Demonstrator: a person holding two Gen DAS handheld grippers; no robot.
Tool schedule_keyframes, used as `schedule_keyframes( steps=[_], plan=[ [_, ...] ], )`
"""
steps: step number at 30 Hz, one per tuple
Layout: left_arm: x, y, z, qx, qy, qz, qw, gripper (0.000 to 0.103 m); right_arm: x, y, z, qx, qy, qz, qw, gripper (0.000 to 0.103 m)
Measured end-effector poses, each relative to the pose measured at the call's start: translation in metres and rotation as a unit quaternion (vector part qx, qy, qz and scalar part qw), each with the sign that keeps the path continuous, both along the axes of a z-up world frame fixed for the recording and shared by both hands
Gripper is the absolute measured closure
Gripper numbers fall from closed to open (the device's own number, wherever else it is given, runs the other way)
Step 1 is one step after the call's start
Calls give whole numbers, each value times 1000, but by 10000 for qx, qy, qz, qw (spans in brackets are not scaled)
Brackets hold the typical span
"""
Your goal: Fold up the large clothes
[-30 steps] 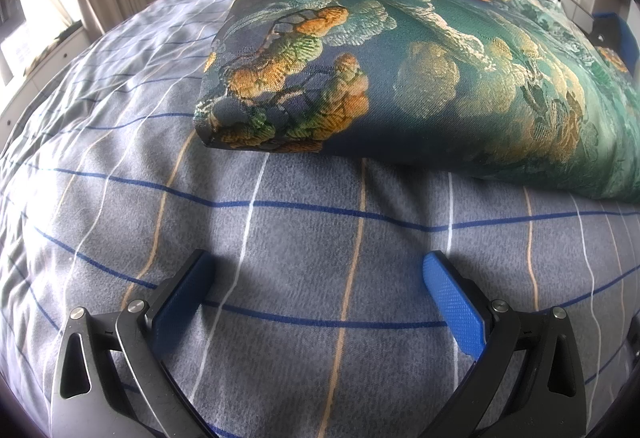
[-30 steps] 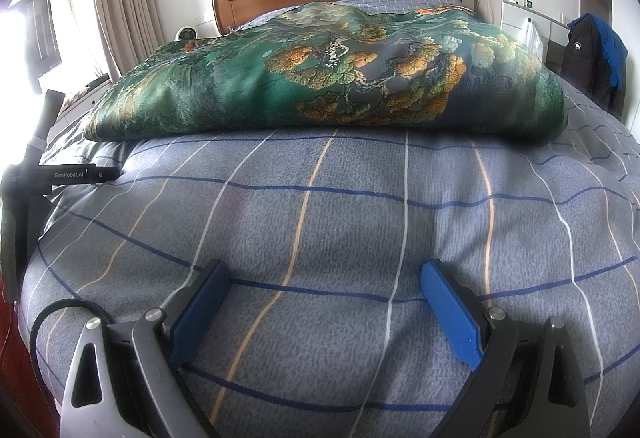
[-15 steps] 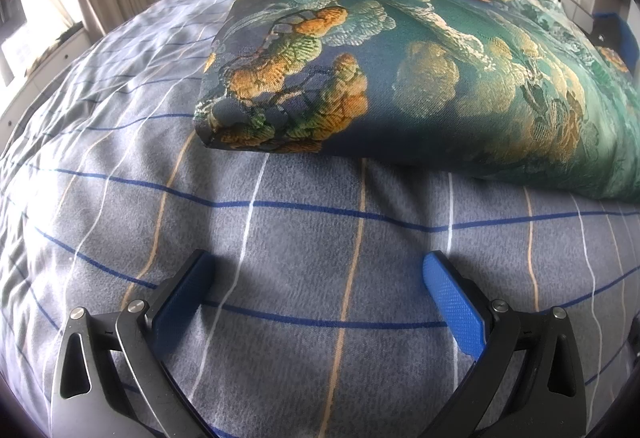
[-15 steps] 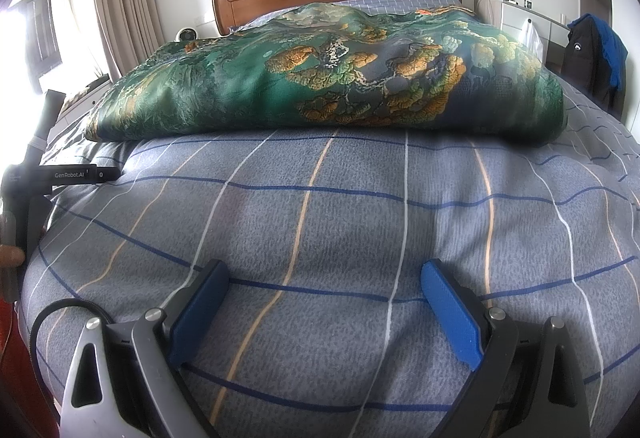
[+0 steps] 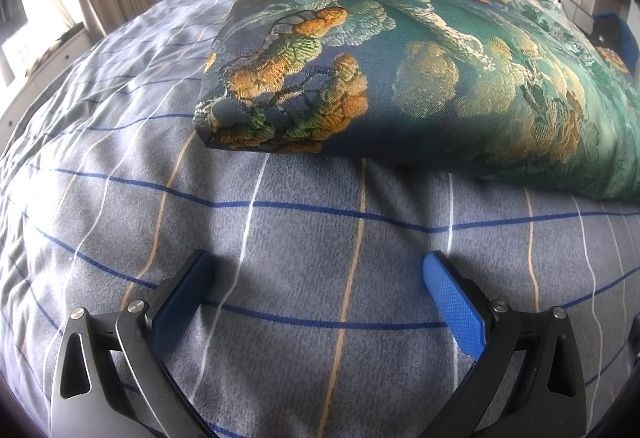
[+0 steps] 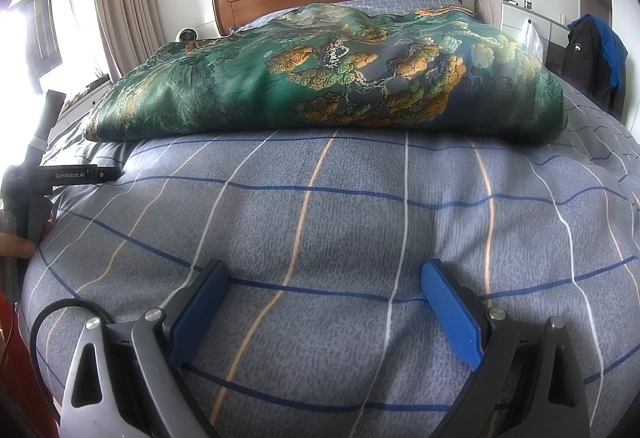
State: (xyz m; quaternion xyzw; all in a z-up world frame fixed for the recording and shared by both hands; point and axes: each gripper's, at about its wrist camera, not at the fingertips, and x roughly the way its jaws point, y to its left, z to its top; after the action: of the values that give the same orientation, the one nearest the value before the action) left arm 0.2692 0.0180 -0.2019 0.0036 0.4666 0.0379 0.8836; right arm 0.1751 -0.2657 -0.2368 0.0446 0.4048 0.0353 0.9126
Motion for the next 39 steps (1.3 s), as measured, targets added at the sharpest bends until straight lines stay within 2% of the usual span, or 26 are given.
schedule_keyframes(
  steps=[9, 12, 15, 17, 19, 20, 22, 24, 26, 29, 30, 31, 33, 36, 37, 39],
  plan=[
    [-3, 0, 1, -20, 12, -1, 10000, 0, 0, 0, 0, 2, -3, 1, 10000, 7],
    [0, 5, 1, -157, 53, -34, 9999, 0, 0, 0, 0, 3, -2, 0, 10000, 7],
    [-1, 10, 7, -305, 218, -365, 9986, 0, 1, 0, 0, 21, 19, 0, 10000, 7],
    [-8, 19, 16, -604, 364, -419, 9966, 1, 1, -1, 2, 41, 67, 6, 10000, 7],
    [-19, 27, 30, -799, 441, -250, 9955, 1, 2, -2, 5, 94, 158, 24, 9998, 7],
    [-26, 26, 40, -757, 426, -214, 9960, 1, 2, -5, 8, 179, 202, 33, 9996, 7],
    [-34, 14, 65, -547, 198, -392, 9975, 1, -1, -18, 17, 665, 152, -36, 9977, 7],
    [-39, -6, 97, -620, -223, -733, 9951, 1, -2, -47, 29, 1457, -46, -339, 9887, 7],
    [-34, -28, 124, -1049, -483, -1129, 9869, 1, 2, -85, 39, 2107, -267, -867, 9733, 7],
    [1, -77, 146, -1542, -511, -1702, 9719, 1, 15, -143, 41, 2767, -385, -1643, 9460, 7],
    [16, -93, 147, -1562, -468, -1798, 9701, 1, 21, -158, 41, 2893, -370, -1805, 9393, 7],
    [26, -107, 145, -1523, -436, -1813, 9706, 1, 28, -172, 39, 2996, -351, -1933, 9336, 6],
    [69, -131, 134, -1339, -348, -1581, 9777, 1, 46, -195, 34, 3200, -308, -1982, 9259, 6],
    [134, -146, 107, -1000, -259, -856, 9910, 2, 77, -215, 24, 3600, -104, -1866, 9141, 4],
    [158, -156, 91, -721, -83, -688, 9950, 3, 87, -218, 21, 3735, -88, -1809, 9098, 3],
    [185, -176, 55, -121, 381, -672, 9969, 0, 105, -223, 14, 3974, -82, -1685, 9020, 1]
  ],
)
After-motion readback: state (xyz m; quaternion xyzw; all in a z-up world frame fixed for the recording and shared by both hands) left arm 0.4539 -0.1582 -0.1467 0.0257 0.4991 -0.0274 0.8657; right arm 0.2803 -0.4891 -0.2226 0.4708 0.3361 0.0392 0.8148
